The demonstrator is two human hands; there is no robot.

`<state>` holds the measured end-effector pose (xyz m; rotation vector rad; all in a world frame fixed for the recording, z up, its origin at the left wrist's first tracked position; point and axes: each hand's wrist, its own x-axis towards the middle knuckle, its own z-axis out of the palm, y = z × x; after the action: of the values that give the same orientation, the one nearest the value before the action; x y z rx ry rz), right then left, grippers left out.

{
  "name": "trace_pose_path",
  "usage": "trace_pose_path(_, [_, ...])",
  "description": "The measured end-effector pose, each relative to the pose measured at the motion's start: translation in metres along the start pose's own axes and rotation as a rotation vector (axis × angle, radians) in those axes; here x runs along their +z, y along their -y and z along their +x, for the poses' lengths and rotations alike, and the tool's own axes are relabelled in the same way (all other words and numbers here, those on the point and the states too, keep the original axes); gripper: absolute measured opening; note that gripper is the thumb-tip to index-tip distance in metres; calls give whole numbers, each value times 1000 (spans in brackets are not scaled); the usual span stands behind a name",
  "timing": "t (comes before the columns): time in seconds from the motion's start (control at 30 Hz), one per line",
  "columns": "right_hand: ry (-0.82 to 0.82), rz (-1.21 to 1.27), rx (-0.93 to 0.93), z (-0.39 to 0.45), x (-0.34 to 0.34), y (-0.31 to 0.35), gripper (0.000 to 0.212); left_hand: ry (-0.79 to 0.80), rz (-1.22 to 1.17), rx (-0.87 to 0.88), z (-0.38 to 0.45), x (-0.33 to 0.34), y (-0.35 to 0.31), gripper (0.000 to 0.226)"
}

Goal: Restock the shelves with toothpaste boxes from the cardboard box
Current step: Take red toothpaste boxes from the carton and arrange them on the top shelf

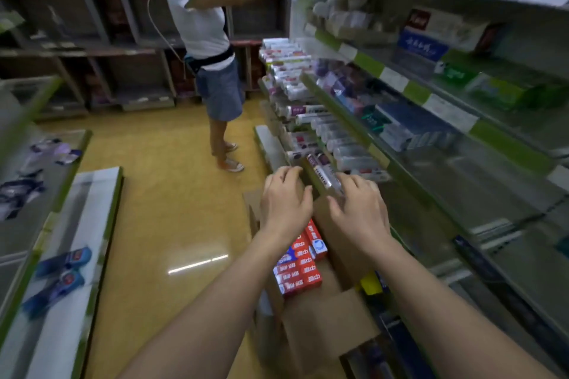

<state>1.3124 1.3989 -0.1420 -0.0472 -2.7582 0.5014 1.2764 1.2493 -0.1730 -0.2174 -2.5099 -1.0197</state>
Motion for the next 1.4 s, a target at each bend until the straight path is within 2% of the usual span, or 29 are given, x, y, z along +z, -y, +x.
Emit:
trace_pose_path(0.27, [243,15,102,4,104,-42,43,206,56,-227,-15,61,64,45])
trace_pose_path(0.5, [484,3,306,27,186,-92,41,444,140,-447,-23,136,107,52])
trace_pose_path(0.77, [695,26,501,51,268,-132,44,637,192,-660,-32,204,148,60])
trace_pose_path(1.03, [798,46,539,82,355,-165,46,757,175,-803,-48,269,186,72])
trace_pose_path(1.2, [809,-12,467,98,402,-175,45,771,158,-869,-61,297,203,68])
trace_pose_path(1.4, [793,-69,486,102,429,-179,57,790,172,-868,-66,306,213,68])
